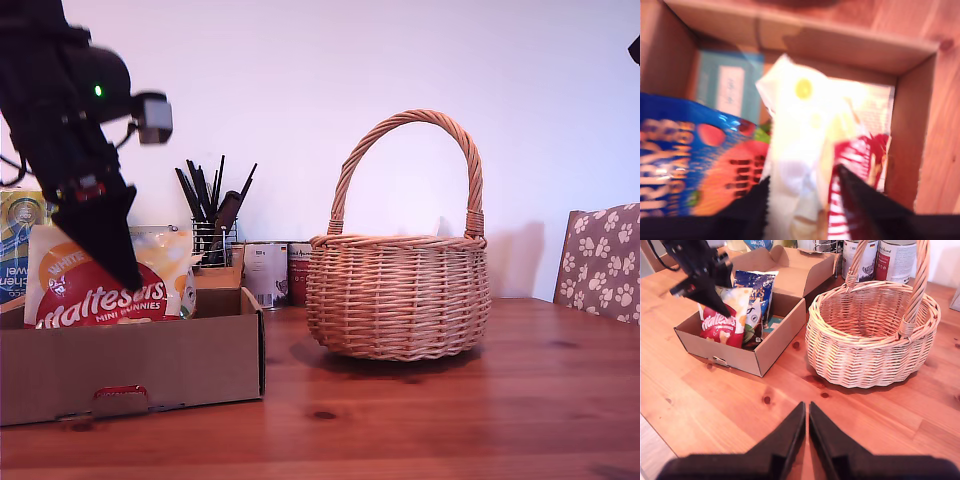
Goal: Move the bags of Easter eggs from the cardboard box on the left into the woven basket on the right side.
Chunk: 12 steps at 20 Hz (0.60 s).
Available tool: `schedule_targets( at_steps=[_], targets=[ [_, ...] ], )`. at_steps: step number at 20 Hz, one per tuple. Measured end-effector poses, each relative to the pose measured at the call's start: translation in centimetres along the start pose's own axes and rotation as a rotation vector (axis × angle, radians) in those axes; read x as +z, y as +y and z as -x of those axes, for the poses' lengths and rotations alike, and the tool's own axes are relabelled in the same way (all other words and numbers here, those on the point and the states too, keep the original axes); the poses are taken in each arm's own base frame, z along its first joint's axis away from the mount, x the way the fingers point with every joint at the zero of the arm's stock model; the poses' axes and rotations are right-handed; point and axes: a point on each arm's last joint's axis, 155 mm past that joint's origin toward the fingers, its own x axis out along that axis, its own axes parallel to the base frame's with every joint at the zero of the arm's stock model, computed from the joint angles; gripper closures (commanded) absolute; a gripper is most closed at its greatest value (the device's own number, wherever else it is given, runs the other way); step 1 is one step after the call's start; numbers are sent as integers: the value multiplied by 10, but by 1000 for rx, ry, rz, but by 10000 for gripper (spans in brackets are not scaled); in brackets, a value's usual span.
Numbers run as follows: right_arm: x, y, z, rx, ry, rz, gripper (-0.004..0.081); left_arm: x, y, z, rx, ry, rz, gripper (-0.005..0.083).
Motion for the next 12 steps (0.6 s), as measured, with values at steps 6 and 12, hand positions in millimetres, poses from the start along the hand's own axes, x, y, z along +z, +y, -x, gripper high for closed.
schedule_targets(
  at_steps=[6, 12],
  targets=[
    [0, 1, 0, 5, -1, 2, 783, 1, 1, -2, -3, -3, -1, 797],
    [0, 1, 0, 5, -1, 3, 783, 22, 10, 22, 25, -28, -14, 797]
  ],
)
